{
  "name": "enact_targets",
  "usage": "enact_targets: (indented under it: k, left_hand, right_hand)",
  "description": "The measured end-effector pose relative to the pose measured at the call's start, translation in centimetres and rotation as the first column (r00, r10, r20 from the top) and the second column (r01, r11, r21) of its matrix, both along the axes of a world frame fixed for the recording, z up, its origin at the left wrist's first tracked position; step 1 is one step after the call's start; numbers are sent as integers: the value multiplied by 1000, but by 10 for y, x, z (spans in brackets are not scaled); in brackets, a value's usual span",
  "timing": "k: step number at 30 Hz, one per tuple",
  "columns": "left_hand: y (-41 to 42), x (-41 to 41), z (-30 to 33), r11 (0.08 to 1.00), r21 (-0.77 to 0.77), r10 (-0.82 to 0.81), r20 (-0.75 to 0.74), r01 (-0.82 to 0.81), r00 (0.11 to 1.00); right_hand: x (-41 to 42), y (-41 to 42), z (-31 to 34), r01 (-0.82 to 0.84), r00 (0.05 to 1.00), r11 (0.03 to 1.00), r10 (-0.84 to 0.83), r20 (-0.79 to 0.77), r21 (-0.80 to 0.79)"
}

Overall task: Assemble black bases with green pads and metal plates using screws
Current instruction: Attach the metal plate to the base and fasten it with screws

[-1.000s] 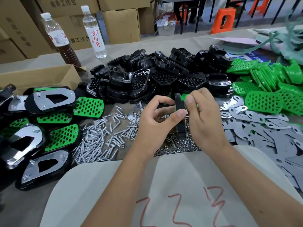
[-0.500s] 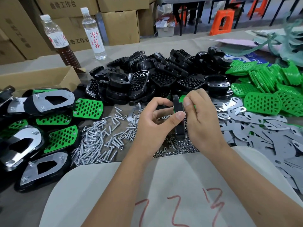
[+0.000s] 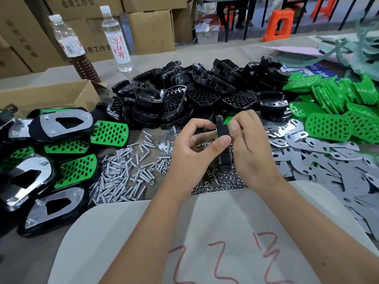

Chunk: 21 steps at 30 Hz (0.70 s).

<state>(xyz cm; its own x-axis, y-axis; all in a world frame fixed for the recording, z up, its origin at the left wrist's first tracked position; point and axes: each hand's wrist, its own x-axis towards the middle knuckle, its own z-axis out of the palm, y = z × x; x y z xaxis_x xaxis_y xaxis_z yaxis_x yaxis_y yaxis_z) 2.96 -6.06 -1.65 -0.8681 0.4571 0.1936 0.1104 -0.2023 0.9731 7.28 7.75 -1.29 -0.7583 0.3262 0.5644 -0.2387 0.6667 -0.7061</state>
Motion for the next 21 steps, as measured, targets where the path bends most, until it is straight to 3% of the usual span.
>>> enact_targets:
  k: [6, 15, 18, 21]
  left_hand:
    - [1, 3, 1, 999, -42, 2, -38, -4, 999]
    - [1, 5, 3, 999, -38, 30, -96, -33, 995]
    - [1, 3, 0, 999, -15, 42, -82, -44, 996]
    - [1, 1, -1, 998, 24, 65, -58, -64, 996]
  right_hand:
    - [0, -1, 1, 52, 999, 997, -51, 9, -52]
    - [2, -2, 5, 27, 996, 890, 16, 91, -456]
    - [3, -2, 5, 35, 996, 909, 2, 90, -414]
    - [4, -1, 3, -17, 998, 968, 32, 59, -251]
